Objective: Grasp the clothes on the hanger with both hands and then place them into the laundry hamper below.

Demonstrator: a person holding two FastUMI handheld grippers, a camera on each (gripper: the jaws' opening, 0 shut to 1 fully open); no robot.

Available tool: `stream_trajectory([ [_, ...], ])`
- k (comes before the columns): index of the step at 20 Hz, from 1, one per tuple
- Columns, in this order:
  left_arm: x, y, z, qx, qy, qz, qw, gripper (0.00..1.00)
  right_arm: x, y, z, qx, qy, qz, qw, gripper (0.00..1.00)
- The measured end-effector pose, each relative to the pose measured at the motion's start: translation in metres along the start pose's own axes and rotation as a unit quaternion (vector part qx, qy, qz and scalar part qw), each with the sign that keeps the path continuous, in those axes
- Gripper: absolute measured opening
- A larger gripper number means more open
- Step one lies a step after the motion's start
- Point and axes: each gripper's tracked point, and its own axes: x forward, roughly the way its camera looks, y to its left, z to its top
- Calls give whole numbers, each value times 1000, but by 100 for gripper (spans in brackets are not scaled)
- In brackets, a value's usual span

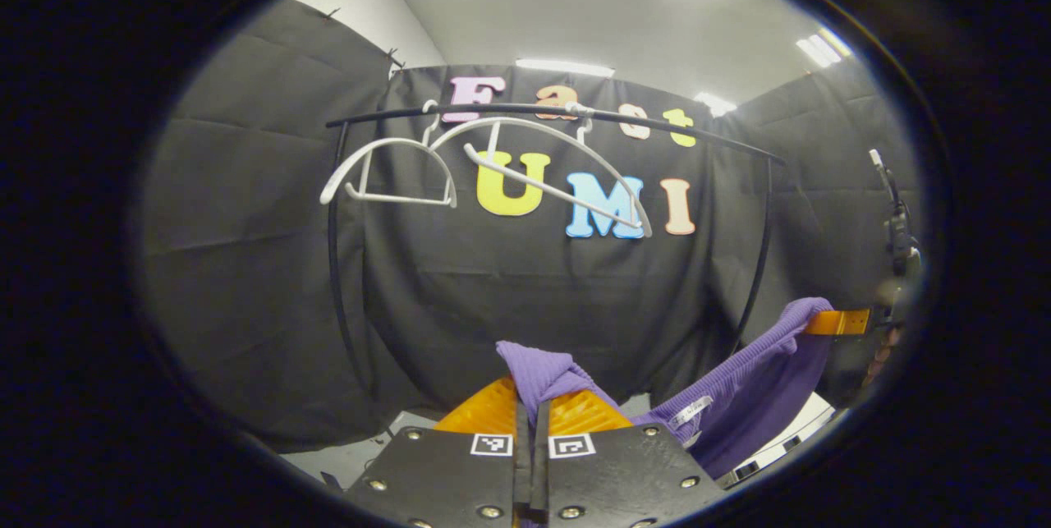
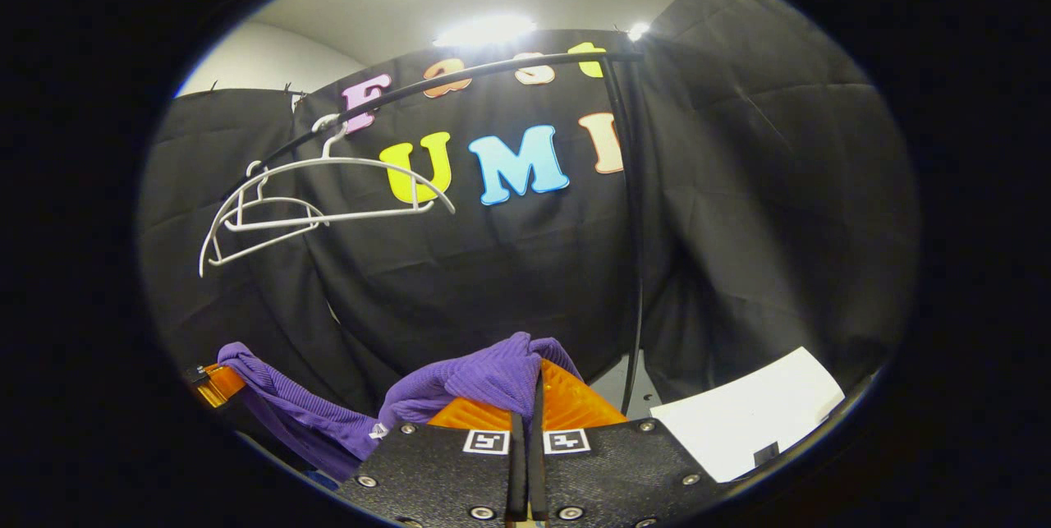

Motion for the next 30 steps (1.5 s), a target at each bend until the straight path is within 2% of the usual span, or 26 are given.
stream_trajectory([
  [2, -5, 8, -21, -3, 18, -12, 1000, 1, -6, 7, -23, -5, 16, -8, 1000, 1],
  [3, -5, 11, -32, 1, 27, -18, 999, 5, -8, 11, -33, -15, 24, -11, 1000, 1],
  [4, -6, 13, -46, 6, 38, -23, 999, 1, -9, 15, -44, -24, 32, -13, 999, 1],
  [5, -5, 13, -58, 9, 50, -30, 998, 5, -9, 20, -55, -30, 41, -12, 999, 1],
  [6, -2, 15, -70, 8, 62, -39, 997, 1, -10, 25, -65, -33, 51, -10, 998, 1],
  [9, 2, 9, -104, 6, 92, -69, 993, 1, -11, 33, -91, -39, 81, -10, 996, 1],
  [16, 18, -8, -166, -1, 148, -111, 983, 1, 0, 21, -143, -41, 148, -17, 988, 1],
  [17, 16, -12, -175, 1, 157, -117, 981, 5, 3, 21, -149, -39, 155, -13, 987, 2],
  [18, 18, -11, -187, 7, 170, -112, 979, 1, 8, 22, -157, -37, 163, -9, 986, 2],
  [21, 21, -18, -216, 6, 194, -98, 976, 1, 20, 32, -184, -31, 196, 11, 980, 2],
  [22, 18, -21, -226, 3, 204, -96, 974, 5, 23, 37, -193, -32, 207, 18, 978, 2],
  [23, 17, -24, -233, 1, 211, -94, 973, 1, 27, 39, -199, -36, 215, 24, 976, 2],
  [30, 13, -35, -255, 0, 230, -102, 968, 1, 32, 50, -226, -57, 242, 42, 968, 2],
])
